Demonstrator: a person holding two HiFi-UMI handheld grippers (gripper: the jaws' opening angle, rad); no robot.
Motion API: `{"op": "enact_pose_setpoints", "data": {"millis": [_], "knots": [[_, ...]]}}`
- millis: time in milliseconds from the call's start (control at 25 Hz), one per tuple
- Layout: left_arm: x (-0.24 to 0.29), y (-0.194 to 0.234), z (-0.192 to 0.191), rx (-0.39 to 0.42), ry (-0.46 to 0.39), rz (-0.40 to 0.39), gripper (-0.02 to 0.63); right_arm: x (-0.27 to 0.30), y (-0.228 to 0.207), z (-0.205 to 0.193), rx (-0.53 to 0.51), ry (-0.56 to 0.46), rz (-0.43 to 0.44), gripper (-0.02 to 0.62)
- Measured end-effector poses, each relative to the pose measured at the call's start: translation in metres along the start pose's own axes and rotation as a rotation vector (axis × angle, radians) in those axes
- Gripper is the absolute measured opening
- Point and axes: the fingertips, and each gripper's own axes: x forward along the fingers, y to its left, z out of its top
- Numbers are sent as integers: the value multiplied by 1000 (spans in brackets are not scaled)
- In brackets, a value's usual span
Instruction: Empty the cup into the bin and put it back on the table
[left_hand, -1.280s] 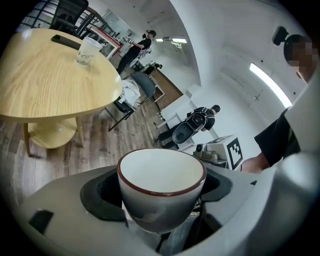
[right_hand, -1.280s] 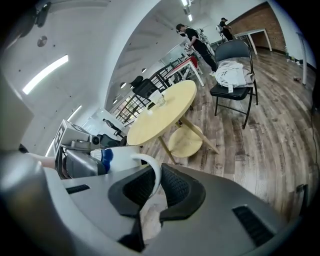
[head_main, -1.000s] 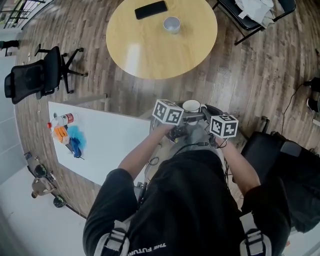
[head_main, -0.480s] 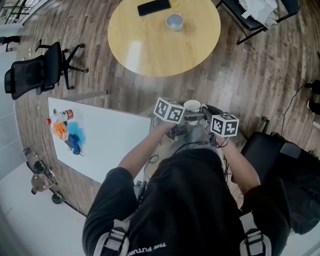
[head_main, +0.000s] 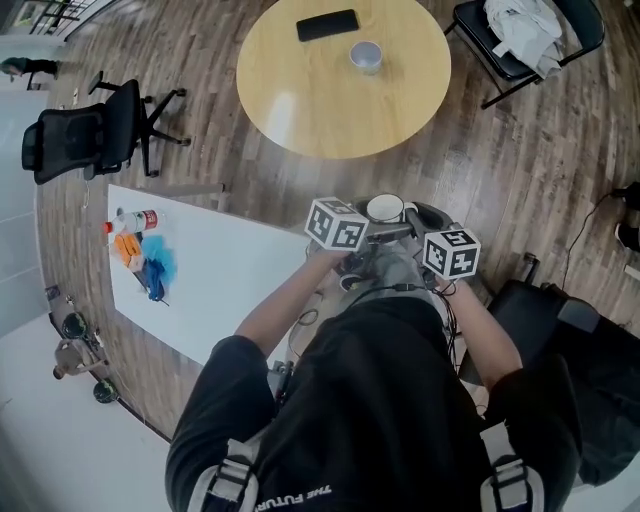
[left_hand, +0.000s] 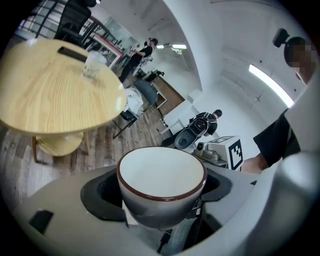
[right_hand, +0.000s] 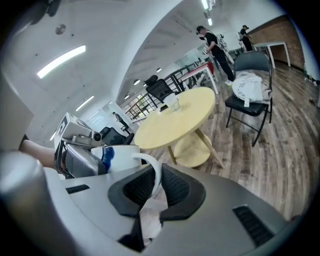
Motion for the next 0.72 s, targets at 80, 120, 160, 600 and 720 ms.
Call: {"op": "enact_pose_setpoints", "data": {"millis": [80, 120, 160, 600, 720], "knots": [[-21, -11, 24, 119, -96, 34, 414, -2, 19, 31, -100, -73, 30, 48], [-32, -16, 38, 190, -153, 54, 415, -3, 29, 49, -161, -117, 47, 48], [-44, -24, 50, 259, -207, 70, 415, -7, 41, 65, -223, -162, 62, 48], [-194, -100, 80, 652, -600, 309, 415, -34, 204, 137, -617, -411, 284, 48], [-248, -97, 56, 621, -688, 434, 414, -17, 263, 121, -700, -371, 415, 48]]}}
